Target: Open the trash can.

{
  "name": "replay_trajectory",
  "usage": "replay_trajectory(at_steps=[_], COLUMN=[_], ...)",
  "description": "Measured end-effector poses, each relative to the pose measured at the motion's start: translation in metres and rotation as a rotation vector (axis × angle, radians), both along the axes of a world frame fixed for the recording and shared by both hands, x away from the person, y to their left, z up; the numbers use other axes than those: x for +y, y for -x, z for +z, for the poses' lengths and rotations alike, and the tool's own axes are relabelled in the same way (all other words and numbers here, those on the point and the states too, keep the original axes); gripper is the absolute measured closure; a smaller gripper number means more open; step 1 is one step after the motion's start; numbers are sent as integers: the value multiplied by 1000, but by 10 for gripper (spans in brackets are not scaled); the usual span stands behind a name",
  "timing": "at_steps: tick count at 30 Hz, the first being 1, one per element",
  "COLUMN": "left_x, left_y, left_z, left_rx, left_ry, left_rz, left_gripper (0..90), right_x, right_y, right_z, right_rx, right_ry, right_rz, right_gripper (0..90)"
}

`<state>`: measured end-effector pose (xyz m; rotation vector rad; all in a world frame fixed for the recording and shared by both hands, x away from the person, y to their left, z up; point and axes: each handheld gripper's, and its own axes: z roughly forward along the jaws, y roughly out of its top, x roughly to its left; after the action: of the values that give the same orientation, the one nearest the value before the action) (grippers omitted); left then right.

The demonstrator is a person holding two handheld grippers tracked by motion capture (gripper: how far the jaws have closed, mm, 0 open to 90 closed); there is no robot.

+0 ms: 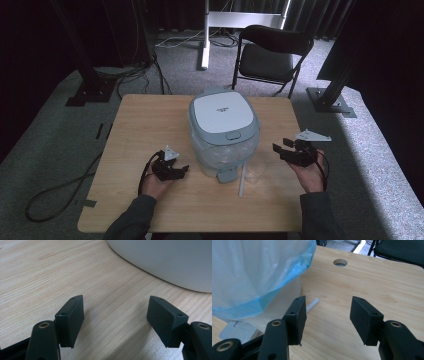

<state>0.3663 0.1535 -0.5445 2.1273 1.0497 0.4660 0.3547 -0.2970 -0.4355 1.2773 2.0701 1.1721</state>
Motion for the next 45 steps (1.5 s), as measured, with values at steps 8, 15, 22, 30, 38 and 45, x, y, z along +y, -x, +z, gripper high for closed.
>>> replay_trajectory(at_steps=[8,15,22,30,38,45], left_x=[0,0,0,0,0,0], left_y=[0,0,0,0,0,0], left_z=[0,0,0,0,0,0], left_rx=[1,0,0,1,1,1], left_ry=[-2,3,1,0,0,0], left_rz=[-2,1,0,0,0,0], left_gripper=[303,303,303,303,302,303], right_x=[7,12,17,21,28,33], right_y=[2,6,7,9,13,13], right_z=[13,24,36,47,61,69], right_rx=[-16,-41,-65,-91,-125,-132], right_ry=[-15,-12,-9,-20,-30,-46], right_rz=[26,47,57,70,90,115], right_gripper=[421,403,386,377,362,346])
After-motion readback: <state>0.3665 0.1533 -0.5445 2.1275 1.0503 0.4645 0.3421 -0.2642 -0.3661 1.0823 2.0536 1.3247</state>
